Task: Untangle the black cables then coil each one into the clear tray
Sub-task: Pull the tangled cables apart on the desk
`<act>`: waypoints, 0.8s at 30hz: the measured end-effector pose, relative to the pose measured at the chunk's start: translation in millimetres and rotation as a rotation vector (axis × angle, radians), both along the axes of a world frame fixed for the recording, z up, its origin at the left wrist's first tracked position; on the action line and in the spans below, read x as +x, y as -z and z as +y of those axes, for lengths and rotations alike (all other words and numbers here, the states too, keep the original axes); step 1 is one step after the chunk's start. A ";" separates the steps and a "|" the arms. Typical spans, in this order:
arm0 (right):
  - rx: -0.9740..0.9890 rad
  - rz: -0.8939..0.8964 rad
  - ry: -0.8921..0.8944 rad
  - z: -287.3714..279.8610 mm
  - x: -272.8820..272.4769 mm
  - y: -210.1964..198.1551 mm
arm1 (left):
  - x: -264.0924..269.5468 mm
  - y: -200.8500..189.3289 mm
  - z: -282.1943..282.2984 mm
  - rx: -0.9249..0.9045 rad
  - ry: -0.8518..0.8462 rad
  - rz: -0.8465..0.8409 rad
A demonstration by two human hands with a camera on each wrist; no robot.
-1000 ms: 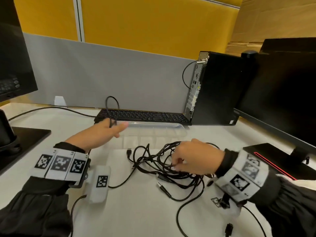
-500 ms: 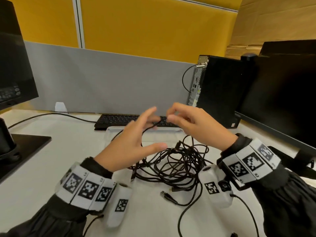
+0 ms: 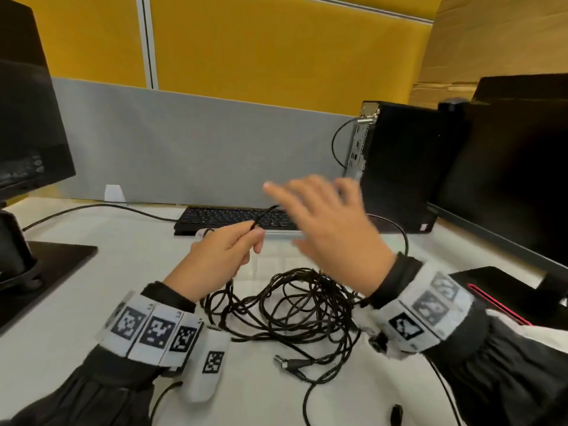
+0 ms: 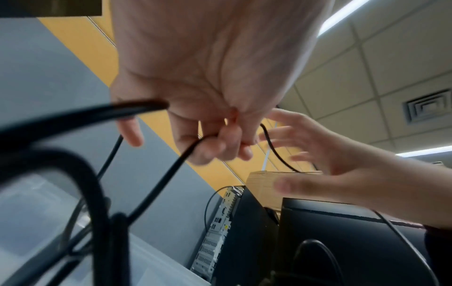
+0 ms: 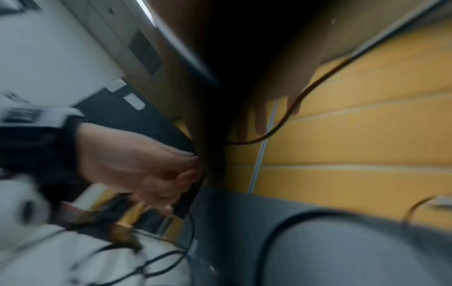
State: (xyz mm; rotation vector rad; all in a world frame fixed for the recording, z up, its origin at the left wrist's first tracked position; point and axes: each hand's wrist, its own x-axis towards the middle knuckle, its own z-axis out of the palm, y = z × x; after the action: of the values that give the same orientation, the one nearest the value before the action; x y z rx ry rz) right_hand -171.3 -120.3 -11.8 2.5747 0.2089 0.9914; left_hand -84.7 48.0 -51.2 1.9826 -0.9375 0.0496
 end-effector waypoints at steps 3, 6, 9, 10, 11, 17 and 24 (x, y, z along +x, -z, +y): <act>0.101 0.298 -0.047 22.7 7.5 7.2 | 2.2 1.1 0.9 -0.019 0.001 -0.010; 0.467 0.310 -0.243 8.6 16.0 -4.6 | 7.7 2.5 5.5 0.047 0.053 0.059; 0.998 0.016 -0.413 -19.0 19.1 -27.7 | 14.0 3.9 10.3 0.086 0.103 0.149; 1.261 -0.122 -0.478 -28.2 19.0 -35.8 | 15.7 4.3 11.8 0.106 0.103 0.169; 1.549 -0.269 -0.532 -35.0 16.9 -44.1 | 17.7 5.3 13.5 0.123 0.103 0.178; 1.458 -0.563 -0.261 -61.5 13.6 -42.4 | 23.5 8.7 16.8 0.186 0.041 0.081; 0.067 -0.063 -0.006 10.4 23.0 11.6 | -0.2 0.7 4.8 0.141 0.007 -0.102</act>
State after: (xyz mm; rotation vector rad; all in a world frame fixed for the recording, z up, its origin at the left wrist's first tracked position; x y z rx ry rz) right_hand -148.3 -109.8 -23.4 2.5993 0.1702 1.0974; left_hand -84.9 52.7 -51.9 2.1230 -1.0379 0.0831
